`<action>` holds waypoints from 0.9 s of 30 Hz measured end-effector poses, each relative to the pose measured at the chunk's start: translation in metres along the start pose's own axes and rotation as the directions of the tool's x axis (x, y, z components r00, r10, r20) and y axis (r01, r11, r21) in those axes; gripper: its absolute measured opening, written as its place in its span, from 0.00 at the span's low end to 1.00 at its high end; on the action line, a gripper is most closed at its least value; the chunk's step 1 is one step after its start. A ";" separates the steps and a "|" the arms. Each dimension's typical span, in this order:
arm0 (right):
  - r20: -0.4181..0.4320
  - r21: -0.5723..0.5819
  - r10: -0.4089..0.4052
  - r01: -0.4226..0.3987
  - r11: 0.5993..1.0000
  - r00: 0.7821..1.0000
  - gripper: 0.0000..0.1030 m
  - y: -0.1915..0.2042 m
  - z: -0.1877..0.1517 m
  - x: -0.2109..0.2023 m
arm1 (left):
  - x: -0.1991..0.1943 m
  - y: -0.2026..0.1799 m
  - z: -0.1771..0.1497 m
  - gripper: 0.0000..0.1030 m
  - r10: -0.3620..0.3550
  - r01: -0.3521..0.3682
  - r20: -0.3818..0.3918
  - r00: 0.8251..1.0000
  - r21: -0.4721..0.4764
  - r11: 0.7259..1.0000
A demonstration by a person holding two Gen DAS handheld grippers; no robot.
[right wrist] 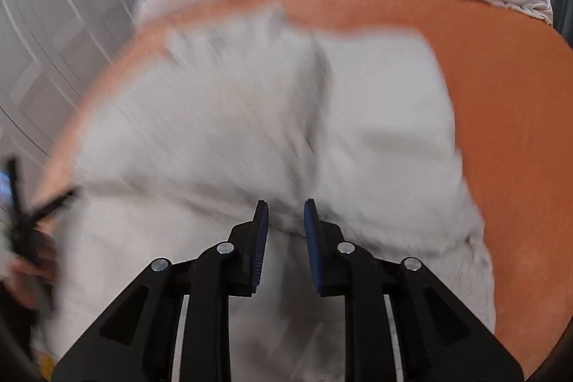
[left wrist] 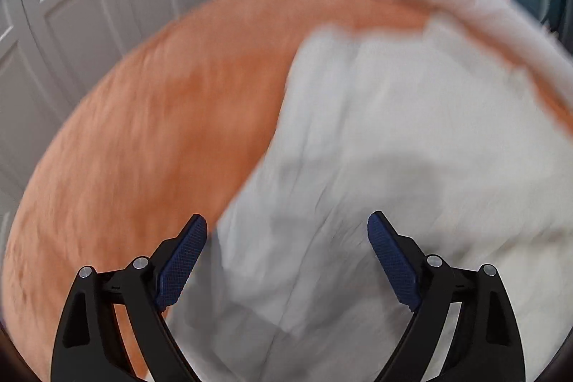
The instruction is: Fold large clothes
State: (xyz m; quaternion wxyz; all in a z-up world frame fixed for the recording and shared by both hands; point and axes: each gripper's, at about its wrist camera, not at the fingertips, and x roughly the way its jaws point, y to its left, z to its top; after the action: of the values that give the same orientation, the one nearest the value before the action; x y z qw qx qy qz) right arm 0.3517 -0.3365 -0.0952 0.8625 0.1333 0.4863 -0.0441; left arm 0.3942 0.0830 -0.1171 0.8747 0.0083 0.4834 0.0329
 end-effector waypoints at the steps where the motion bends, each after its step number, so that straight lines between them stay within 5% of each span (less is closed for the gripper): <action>1: 0.007 0.016 -0.003 0.003 1.000 1.000 0.11 -0.008 -0.006 0.001 | 0.002 0.009 -0.005 0.90 -0.005 0.005 -0.017 1.000 -0.038 0.999; 4: 0.020 0.120 -0.051 0.048 0.992 0.999 0.13 -0.031 -0.023 -0.037 | -0.015 0.045 -0.018 0.89 -0.018 0.011 -0.041 0.999 -0.168 0.986; 9: 0.065 0.139 -0.123 0.113 0.984 0.990 0.36 -0.059 -0.094 -0.119 | -0.066 0.080 -0.067 0.85 -0.041 0.029 -0.065 0.997 -0.175 0.984; 12: 0.054 0.174 -0.115 0.104 0.979 0.992 0.54 -0.077 -0.149 -0.156 | -0.102 0.097 -0.106 0.86 -0.139 0.125 -0.060 0.988 -0.202 0.971; 20: -0.021 0.251 -0.029 0.034 0.967 0.999 0.67 -0.093 -0.266 -0.216 | -0.142 0.130 -0.196 0.90 -0.229 0.188 -0.127 0.965 -0.271 0.944; 24: -0.059 0.329 0.082 -0.058 0.942 0.995 0.67 -0.090 -0.282 -0.198 | -0.143 0.127 -0.210 0.86 -0.253 0.212 -0.110 0.961 -0.294 0.932; 26: -0.051 0.360 0.110 -0.084 0.929 0.993 0.53 -0.087 -0.277 -0.192 | -0.145 0.121 -0.209 0.58 -0.273 0.236 -0.111 0.955 -0.268 0.934; 27: -0.030 0.367 0.127 -0.108 0.924 0.991 0.33 -0.084 -0.272 -0.191 | -0.148 0.118 -0.208 0.47 -0.310 0.273 -0.110 0.944 -0.262 0.926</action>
State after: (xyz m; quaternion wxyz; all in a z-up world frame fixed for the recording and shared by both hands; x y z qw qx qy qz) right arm 0.0090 -0.3533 -0.0820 0.8107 0.3208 0.4835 -0.0781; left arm 0.1340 0.1875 -0.0967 0.8255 -0.1735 0.5357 -0.0383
